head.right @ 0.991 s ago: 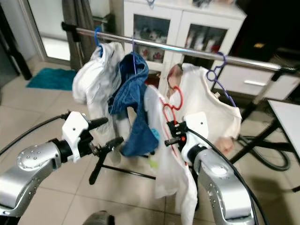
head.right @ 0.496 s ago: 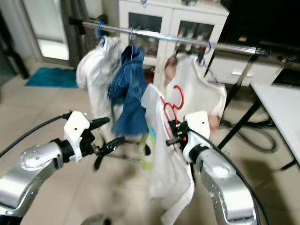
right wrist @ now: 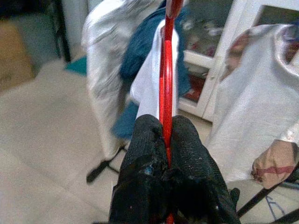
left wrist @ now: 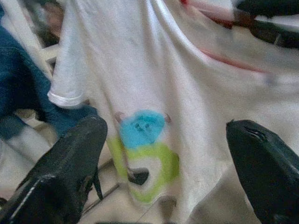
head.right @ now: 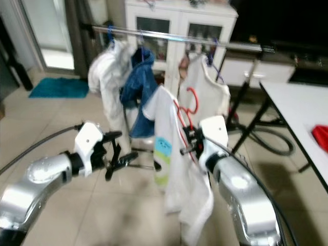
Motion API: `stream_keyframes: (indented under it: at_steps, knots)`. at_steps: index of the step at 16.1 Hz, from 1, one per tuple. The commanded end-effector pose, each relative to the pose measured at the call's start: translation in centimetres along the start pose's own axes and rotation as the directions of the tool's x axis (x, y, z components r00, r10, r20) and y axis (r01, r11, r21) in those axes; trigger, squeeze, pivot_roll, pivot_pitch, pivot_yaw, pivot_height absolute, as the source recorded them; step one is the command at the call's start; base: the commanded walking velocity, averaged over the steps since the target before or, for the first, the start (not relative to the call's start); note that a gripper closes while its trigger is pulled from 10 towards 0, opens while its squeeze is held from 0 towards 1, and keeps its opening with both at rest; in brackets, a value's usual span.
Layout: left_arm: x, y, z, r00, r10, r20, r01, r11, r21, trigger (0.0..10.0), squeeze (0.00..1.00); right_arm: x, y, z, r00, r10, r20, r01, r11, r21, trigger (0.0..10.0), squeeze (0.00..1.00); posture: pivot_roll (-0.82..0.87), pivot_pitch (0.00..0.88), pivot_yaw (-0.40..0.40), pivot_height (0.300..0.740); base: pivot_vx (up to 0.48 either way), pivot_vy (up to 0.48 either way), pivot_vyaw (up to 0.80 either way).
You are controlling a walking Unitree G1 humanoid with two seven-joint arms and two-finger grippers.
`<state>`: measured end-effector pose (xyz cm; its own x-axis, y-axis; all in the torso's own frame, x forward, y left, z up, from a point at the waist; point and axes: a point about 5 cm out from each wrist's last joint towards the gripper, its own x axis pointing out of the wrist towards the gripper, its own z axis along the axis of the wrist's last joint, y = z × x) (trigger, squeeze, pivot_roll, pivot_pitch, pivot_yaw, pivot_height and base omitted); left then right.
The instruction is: Hang hanger
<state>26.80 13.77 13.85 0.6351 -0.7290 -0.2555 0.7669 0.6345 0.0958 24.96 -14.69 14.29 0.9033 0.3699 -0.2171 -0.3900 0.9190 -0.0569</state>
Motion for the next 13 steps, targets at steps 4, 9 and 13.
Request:
stream_keyframes:
  at_steps: [4,9,13]
  knots:
    - [1.3,0.8,0.6,0.999,-0.015,0.033,0.018,0.997,-0.079,10.0,1.00,0.7,0.6,1.8,0.997,0.060,0.041,-0.057,0.994,-0.088,0.0,0.00,0.00,0.000,-0.035,0.740,0.000,0.000,0.00]
    - [4.8,-0.3,1.8,0.981,-0.159,0.113,0.183,0.950,-0.253,10.0,1.00,1.4,1.7,3.5,0.992,0.098,0.085,-0.076,0.970,-0.232,0.0,0.00,0.00,0.000,-0.021,0.740,0.000,0.000,0.00]
    - [7.0,0.4,1.2,0.989,-0.137,0.050,0.146,0.944,-0.297,10.0,0.00,1.7,2.4,4.7,0.985,0.131,0.111,-0.084,0.932,-0.352,0.0,0.00,-0.01,0.000,-0.005,0.740,0.000,0.000,0.00]
